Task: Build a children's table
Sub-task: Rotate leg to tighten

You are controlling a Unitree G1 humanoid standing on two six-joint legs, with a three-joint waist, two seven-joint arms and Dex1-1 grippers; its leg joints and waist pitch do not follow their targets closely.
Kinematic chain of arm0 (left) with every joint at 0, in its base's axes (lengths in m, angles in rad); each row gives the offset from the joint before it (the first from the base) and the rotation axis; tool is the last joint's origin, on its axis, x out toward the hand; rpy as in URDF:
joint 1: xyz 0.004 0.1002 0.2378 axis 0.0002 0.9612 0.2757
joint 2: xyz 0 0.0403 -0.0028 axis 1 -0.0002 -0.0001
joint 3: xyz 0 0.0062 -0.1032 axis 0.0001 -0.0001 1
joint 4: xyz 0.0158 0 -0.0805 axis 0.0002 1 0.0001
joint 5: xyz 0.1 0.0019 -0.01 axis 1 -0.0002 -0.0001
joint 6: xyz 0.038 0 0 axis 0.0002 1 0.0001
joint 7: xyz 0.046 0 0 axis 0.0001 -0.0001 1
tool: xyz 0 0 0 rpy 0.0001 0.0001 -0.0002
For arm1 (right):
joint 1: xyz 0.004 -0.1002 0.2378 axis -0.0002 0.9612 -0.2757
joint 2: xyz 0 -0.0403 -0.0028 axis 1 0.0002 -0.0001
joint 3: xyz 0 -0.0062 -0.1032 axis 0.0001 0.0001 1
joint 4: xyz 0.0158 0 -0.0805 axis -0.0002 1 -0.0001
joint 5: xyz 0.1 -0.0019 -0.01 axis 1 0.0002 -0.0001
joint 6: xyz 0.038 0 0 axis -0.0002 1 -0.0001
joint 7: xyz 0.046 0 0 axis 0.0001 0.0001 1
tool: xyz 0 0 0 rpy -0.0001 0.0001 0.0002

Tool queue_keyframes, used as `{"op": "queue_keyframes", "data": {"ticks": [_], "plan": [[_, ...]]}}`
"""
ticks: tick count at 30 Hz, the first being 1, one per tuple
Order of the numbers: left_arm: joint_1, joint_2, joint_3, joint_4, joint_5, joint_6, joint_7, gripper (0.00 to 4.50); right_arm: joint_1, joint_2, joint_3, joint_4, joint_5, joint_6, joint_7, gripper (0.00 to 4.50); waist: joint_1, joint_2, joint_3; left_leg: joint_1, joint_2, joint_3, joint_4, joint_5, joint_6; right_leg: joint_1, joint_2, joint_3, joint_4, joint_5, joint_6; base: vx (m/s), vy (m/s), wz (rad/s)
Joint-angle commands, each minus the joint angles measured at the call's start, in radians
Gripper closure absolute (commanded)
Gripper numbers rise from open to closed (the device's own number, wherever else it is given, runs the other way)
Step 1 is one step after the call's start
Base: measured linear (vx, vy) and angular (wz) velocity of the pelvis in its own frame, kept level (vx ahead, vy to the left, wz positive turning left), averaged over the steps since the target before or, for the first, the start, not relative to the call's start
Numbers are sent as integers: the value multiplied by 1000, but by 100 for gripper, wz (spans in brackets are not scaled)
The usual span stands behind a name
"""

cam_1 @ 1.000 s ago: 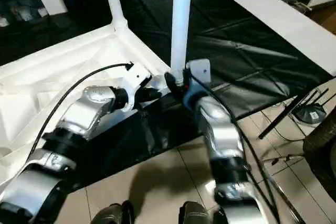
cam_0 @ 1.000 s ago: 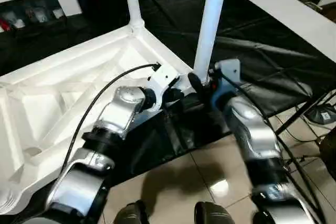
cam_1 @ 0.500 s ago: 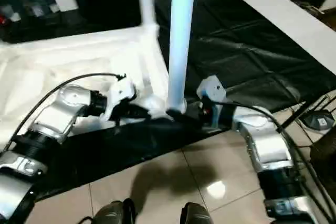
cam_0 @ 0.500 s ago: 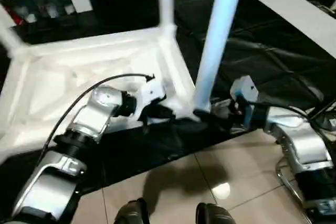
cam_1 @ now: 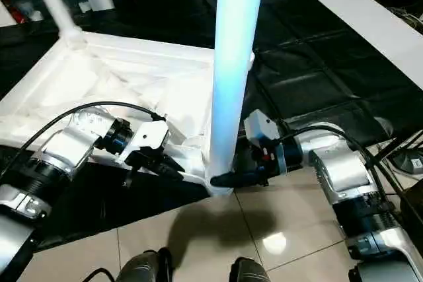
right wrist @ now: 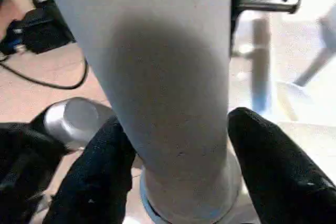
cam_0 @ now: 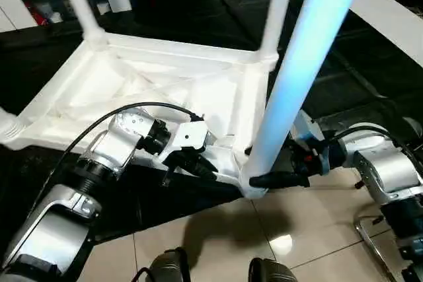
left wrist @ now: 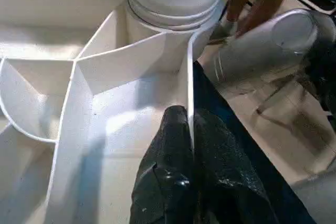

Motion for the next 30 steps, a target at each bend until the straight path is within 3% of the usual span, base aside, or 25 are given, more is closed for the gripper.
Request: {"op": "queue_keyframes", "data": {"ticks": [1, 5, 9, 13, 17, 19, 22, 24, 25, 26, 27, 28, 29, 30], "plan": [[-9, -6, -45, 11, 24, -17, -45, 450, -11, -7, 16, 0, 8, -5, 35, 185, -8, -18, -82, 37, 55, -7, -64, -121, 153, 48, -54, 43, -57, -60, -311, 0, 0, 0], [-21, -8, -47, 33, 28, -31, -45, 450, -16, -2, 29, -2, 9, 5, 60, 198, -6, -18, -84, 38, 56, -7, -63, -99, 161, 47, -53, 43, -54, -34, -315, 0, 0, 0], [-27, -6, -46, 47, 30, -36, -45, 450, -18, 0, 37, -6, 16, 20, 72, 232, -5, -20, -78, 38, 57, -7, -67, -124, 152, 45, -56, 43, -59, -77, -308, 0, 0, 0], [-23, -12, -25, 56, 16, -8, -31, 450, 6, -1, 37, -59, 71, 112, 79, 238, -5, -20, -79, 38, 57, -7, -68, -121, 148, 46, -55, 44, -59, -75, -308, 0, 0, 0], [-14, -26, -4, 50, 9, 31, 19, 450, 31, 21, 16, -86, 79, 161, 7, 239, -3, -18, -77, 38, 58, -6, -69, -117, 149, 44, -55, 45, -60, -69, -309, 0, 0, 0], [-12, -36, 6, 47, 5, 52, 47, 450, 40, 42, 2, -88, 76, 172, -44, 239, -3, -20, -75, 36, 57, -7, -72, -141, 135, 45, -58, 44, -65, -112, -303, 0, 0, 0], [-5, -84, 46, 20, 10, 160, 197, 450, 72, 156, -39, -89, -2, 196, -332, 239, -11, -18, -67, 38, 57, -9, -82, -218, 81, 40, -60, 47, -77, -249, -271, 0, 0, 0], [-5, -123, 77, 7, 10, 223, 298, 450, 76, 232, -66, -81, -32, 218, -487, 240, -23, -20, -58, 42, 50, -16, -92, -298, 13, 35, -61, 46, -91, -422, -217, 0, 0, 0], [-6, -146, 92, 0, 6, 257, 346, 450, 75, 271, -79, -76, -51, 225, -564, 240, -31, -24, -53, 39, 48, -18, -94, -321, 0, 36, -61, 47, -94, -464, -201, 0, 0, 0], [-6, -146, 92, 0, 6, 257, 346, 450, 75, 271, -79, -76, -51, 225, -564, 240, -35, -24, -55, 37, 48, -21, -95, -327, -13, 39, -61, 46, -93, -482, -190, 0, 0, 0], [-8, -167, 106, -4, 4, 281, 390, 450, 73, 303, -89, -71, -66, 232, -624, 240, -46, -26, -58, 41, 47, -22, -96, -338, -22, 35, -59, 51, -100, -500, -167, 0, 0, 0], [-17, -210, 133, -4, 2, 324, 475, 450, 67, 365, -103, -61, -86, 241, -730, 241, -49, -23, -59, 42, 47, -20, -96, -333, -20, 31, -58, 53, -99, -480, -171, 0, 0, 0], [-17, -210, 133, -4, 2, 324, 475, 450, 67, 365, -103, -61, -86, 241, -730, 243, -57, -23, -58, 44, 45, -18, -96, -338, -20, 24, -55, 55, -102, -461, -178, 0, 0, 0], [-31, -258, 163, 8, 6, 348, 578, 450, 44, 438, -127, -27, -108, 248, -863, 244, -60, -22, -64, 42, 42, -17, -93, -320, -12, 32, -54, 56, -100, -435, -180, 0, 0, 0]]}}
